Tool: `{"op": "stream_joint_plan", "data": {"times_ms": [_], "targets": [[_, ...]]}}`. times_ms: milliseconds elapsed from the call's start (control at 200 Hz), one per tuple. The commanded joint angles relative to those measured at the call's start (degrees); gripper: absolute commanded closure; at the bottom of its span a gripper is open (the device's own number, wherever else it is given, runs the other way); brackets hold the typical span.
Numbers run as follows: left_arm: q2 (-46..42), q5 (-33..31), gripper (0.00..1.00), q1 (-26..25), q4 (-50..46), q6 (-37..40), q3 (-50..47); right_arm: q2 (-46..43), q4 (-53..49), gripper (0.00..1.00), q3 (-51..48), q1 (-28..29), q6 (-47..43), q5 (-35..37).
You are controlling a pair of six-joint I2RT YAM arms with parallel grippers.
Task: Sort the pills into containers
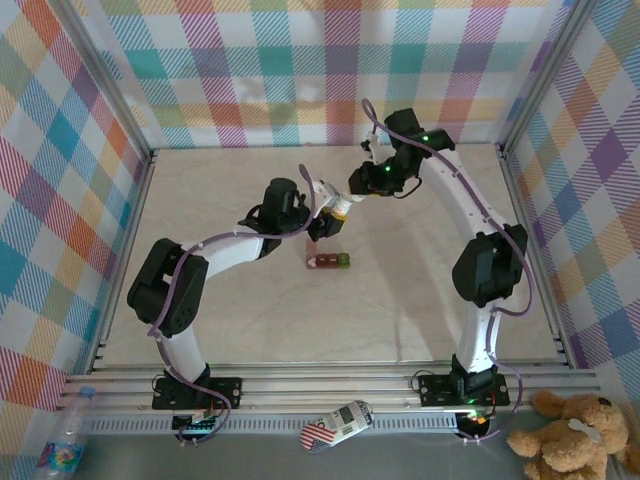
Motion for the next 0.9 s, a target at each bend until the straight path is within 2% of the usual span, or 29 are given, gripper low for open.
{"op": "stream_joint_plan", "data": {"times_ms": [0,895], "targets": [[1.2,2.2,1.00,0.4,-2.1,3.8,2.5,0.9,-4.1,0.60,3.0,-0.2,-2.4,-2.7],[1.2,5.8,1.00,0.5,-2.9,5.8,4.1,3.9,-5.9,0.60,2.0,-0.3,-4.8,-9.0]]}}
